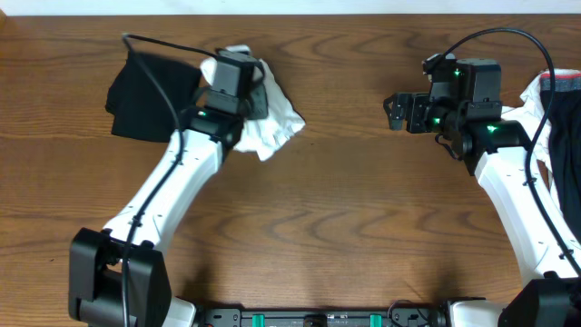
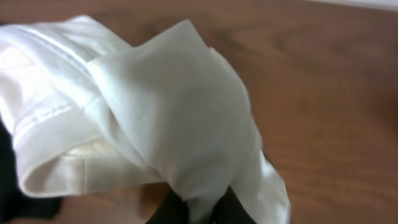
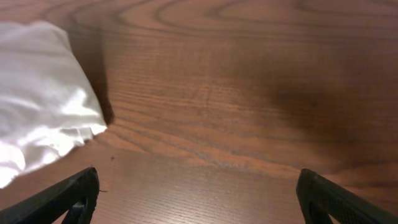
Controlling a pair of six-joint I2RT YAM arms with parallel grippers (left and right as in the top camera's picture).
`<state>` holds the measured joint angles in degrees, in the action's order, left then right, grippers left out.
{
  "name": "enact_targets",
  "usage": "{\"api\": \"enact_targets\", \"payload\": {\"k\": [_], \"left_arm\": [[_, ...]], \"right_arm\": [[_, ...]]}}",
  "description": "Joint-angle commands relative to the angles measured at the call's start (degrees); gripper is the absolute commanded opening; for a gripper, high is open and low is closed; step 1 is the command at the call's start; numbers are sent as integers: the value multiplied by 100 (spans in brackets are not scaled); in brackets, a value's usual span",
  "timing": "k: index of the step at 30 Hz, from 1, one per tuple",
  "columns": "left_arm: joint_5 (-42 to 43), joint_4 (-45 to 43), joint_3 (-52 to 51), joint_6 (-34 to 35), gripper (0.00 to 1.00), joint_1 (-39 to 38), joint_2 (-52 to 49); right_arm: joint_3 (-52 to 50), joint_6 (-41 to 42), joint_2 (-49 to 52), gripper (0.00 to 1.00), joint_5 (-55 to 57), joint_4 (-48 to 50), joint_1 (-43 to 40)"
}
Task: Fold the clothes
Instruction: 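Carry the folded white shirt left with the left gripper onto the black garment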
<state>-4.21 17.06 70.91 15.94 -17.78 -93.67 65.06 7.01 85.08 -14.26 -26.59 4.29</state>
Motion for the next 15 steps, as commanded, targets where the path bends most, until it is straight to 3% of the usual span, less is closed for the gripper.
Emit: {"api": "enact_targets", "payload": {"k": [1,10,15], "left_arm": [[-188,-295,59,-111,6,466,11],[-179,-1504,59,-396,6,1862,-17],[-81,-1384,57,-66,6,2465,-127]], "right_arm": [[2,22,-42,99,96,-7,-48],[2,22,-42,99,96,-7,-48],[2,22,-42,99,96,-7,-48]]}}
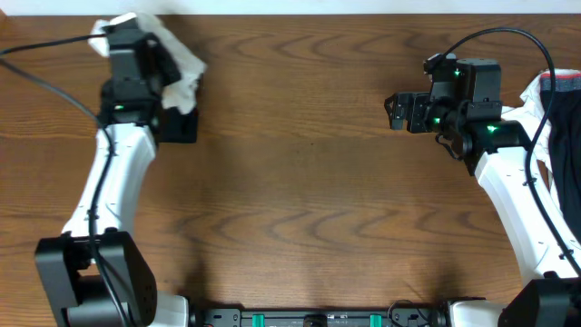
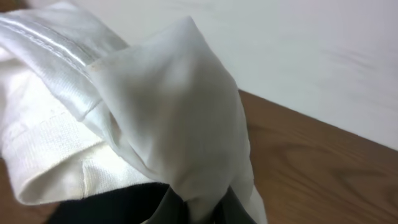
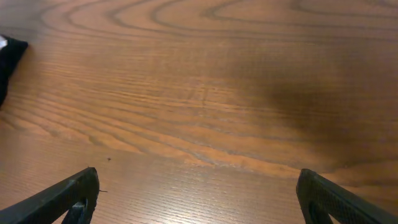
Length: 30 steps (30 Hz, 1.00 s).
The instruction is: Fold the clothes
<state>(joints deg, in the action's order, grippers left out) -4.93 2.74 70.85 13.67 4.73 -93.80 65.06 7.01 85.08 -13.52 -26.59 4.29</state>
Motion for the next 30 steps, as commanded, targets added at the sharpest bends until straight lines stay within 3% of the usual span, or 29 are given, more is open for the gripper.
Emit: {"api": "enact_targets", "payload": {"k": [1,4,12,13,15,16,17,19,27,30], "left_arm": [[-7,118,63,332,6,308,-164],[-7,396,63,686,6,562,-452],[-4,730,63,767,7,977,-1248],[-7,802,63,765,17,1001,-1250],[-7,894,63,765,61,1010,-1202],[-7,927,63,767,74,1010,-1161],[-7,990,66,767,84,1010,-1091],[-4,1132,66,772,93,994,-887],[9,1502,66,1314,96,999,501],[498,1447,66,1351,74,999,772]], "right_arm": [[2,22,-42,99,22,-7,-50],[2,22,-42,99,22,-7,-48],[2,22,-42,99,22,-7,-48],[2,22,-42,99,22,-7,-48],[2,22,-42,99,22,-7,-48],[2,22,-42,99,22,-7,-48],[2,22,-42,99,22,-7,-48],[2,22,-42,99,22,-7,-48],[2,22,-42,99,22,-7,-48],[2,22,-42,99,22,-7,-48]]}}
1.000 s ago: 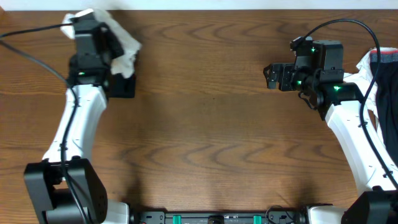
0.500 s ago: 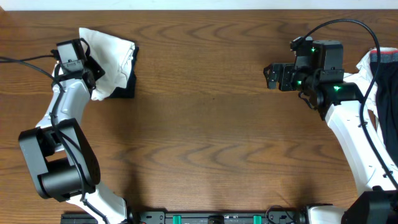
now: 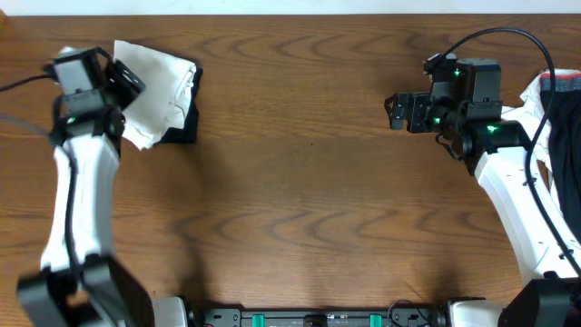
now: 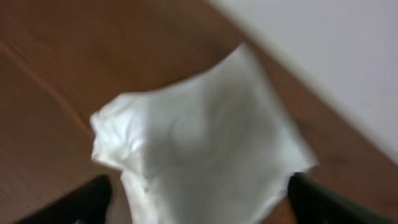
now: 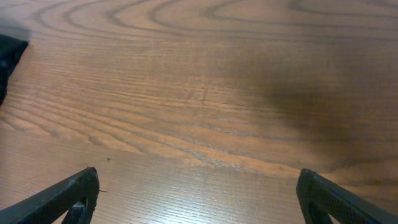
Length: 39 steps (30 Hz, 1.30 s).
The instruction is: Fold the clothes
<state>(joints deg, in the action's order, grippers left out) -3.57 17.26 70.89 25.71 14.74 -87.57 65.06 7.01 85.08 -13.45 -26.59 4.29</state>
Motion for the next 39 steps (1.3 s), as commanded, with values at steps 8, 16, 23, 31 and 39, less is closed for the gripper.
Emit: {"api": "enact_targets", "payload": {"k": [8,16,23,31,39], "left_arm": [[1102,35,59,289,6,-2,-476],[1989,667,59,313,6,0,-1768],[2223,612,72,83,6,9,-2175],[2262,-15,179,317,6,122,-1147],[2238,-232,166,350,6,592,-997]], "right_arm": [[2,22,-42,99,15,-7,-48],[2,22,-42,99,15,-7,-48],[2,22,-42,99,15,-7,-48],[2,22,-42,99,13,-7,-48],[2,22,-42,99,15,-7,-57]]}}
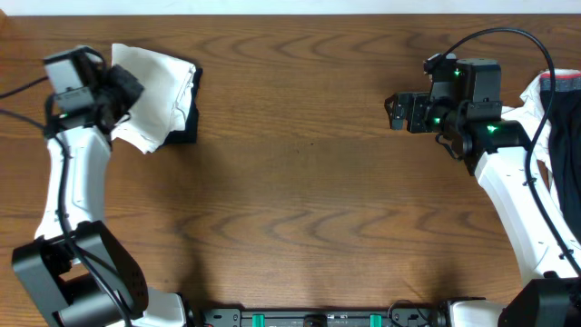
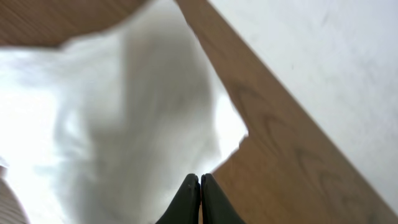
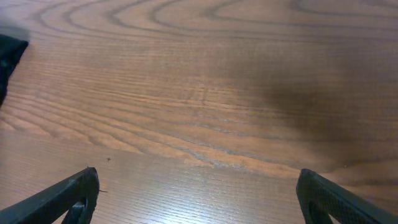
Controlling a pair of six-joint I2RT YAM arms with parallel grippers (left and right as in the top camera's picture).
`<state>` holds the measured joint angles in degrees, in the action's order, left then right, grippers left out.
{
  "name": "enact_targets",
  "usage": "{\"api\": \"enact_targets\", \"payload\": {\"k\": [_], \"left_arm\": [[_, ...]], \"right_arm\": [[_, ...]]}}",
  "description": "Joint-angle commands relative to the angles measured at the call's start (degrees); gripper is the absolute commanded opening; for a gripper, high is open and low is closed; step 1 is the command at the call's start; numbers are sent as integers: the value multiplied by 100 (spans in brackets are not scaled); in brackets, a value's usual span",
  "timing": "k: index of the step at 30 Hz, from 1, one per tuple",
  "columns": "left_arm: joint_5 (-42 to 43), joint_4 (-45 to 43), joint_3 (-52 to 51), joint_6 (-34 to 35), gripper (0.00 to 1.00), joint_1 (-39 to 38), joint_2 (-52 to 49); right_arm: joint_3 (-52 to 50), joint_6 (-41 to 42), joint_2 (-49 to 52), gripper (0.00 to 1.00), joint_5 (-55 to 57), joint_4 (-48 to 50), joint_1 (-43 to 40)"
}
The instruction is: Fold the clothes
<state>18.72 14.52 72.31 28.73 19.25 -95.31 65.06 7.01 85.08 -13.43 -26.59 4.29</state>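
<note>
A white garment lies crumpled on top of a black garment at the table's far left. My left gripper is at the white garment's left edge. In the left wrist view its fingers are pressed together, shut, with nothing seen between them, and the white garment spreads blurred below and to the left. My right gripper hovers open over bare wood at the right, its fingers wide apart. A corner of the black garment shows at that view's left edge.
A pile of more clothes, white with dark pieces, lies at the right edge behind my right arm. The table's far edge runs close behind the stacked garments. Bare wood lies between the two arms.
My left gripper was open, facing the white garment; now it is shut at the garment's left edge, closer to the table's far edge. The garments and my right arm have not moved.
My left gripper first held the white garment beside the black one at mid-left. It then held it over the black garment at the far left. After that the white garment lay on the black one with the gripper open. Now the gripper is shut beside it.
</note>
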Motion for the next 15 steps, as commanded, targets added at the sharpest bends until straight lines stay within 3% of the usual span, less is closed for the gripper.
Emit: {"api": "enact_targets", "payload": {"k": [1,9,15], "left_arm": [[9,39,17,48,7,181,-323],[-695,37,17,50,6,474,-1331],[-490,-66,20,22,6,608,-1499]], "right_arm": [[2,22,-42,99,13,-7,-59],[2,22,-42,99,13,-9,-42],[2,22,-42,99,13,-7,-52]]}}
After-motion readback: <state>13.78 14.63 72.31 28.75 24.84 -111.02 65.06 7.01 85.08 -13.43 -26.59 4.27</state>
